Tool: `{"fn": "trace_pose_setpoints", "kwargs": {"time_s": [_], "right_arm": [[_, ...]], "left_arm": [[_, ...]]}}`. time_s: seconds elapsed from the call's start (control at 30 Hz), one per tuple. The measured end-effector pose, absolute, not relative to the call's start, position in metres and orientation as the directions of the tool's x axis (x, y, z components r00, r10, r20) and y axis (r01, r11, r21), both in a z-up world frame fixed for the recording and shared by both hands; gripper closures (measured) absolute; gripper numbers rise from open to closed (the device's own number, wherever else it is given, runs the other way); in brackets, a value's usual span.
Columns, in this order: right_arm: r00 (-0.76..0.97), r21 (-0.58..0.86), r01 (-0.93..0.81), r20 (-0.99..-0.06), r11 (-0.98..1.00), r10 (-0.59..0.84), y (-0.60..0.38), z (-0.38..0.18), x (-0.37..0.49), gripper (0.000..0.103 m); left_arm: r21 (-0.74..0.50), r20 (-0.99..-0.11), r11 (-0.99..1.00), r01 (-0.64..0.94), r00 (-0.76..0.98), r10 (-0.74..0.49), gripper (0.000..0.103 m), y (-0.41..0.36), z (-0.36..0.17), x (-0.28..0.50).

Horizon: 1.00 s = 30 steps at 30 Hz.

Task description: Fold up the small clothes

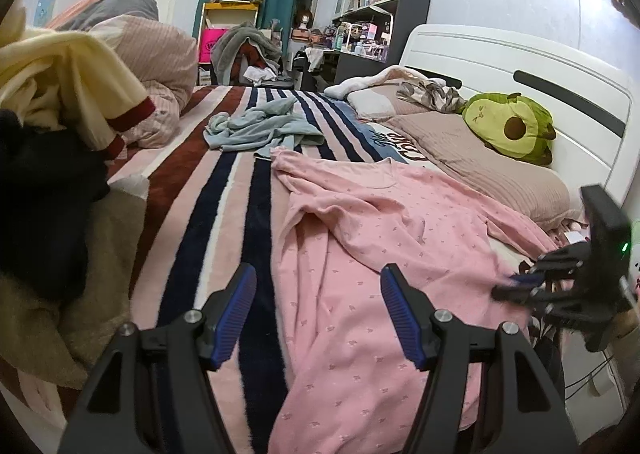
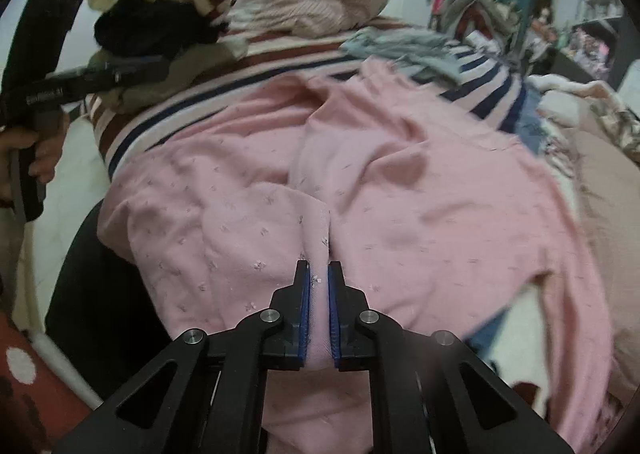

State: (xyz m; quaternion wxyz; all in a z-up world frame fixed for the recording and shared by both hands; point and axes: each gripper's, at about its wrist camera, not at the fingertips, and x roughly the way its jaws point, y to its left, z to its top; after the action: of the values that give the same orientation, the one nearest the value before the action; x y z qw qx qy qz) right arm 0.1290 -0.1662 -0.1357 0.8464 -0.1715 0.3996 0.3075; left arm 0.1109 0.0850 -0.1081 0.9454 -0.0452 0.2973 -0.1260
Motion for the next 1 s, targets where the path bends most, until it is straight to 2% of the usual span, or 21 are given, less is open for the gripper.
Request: {"fn": "trace_pose_setpoints", "kwargs": {"time_s": [0.2,0.57,0.63,0.7,0.87,0.97,1.0], "right_arm": [[0.583,-0.029,-0.562,-0.723,0.827,0.371,-0.211,-0.106,0.120,0.100],[0.553,0.072,-0.449,-0.760,0.890,0.341,-0.276,-0.123,0.105,0.097],[0.561,0.127,-0.441,-0.734,0.889,0.383,-0.283,-0.120,0.106,0.088],[0.565,0.171,-0.463,-0.699,0.870,0.439,-0.282,-0.115,0.107,0.056],[0.524,0.172,-0.591,-0.661,0.788,0.537,-0.240,-0.112,0.120,0.046],[0.516,0.138,-0.616,-0.674,0.776,0.529,-0.217,-0.122,0.131,0.046],[0.514,0.111,-0.618,-0.692,0.778,0.507,-0.210,-0.128,0.137,0.051]], "left_arm": [[-0.147,-0.555,0.963,0.224,0.787,-0.268,0.042,0.072,-0.104,0.113],[-0.124,-0.593,0.957,0.263,0.754,-0.284,0.042,0.043,-0.110,0.124],[-0.116,-0.600,0.957,0.267,0.748,-0.282,0.042,0.038,-0.112,0.127],[-0.115,-0.602,0.955,0.271,0.746,-0.285,0.042,0.036,-0.111,0.129],[-0.113,-0.601,0.952,0.285,0.744,-0.294,0.042,0.030,-0.111,0.128],[-0.113,-0.601,0.953,0.282,0.744,-0.291,0.042,0.033,-0.111,0.128],[-0.113,-0.601,0.954,0.278,0.745,-0.288,0.042,0.035,-0.110,0.127]]}}
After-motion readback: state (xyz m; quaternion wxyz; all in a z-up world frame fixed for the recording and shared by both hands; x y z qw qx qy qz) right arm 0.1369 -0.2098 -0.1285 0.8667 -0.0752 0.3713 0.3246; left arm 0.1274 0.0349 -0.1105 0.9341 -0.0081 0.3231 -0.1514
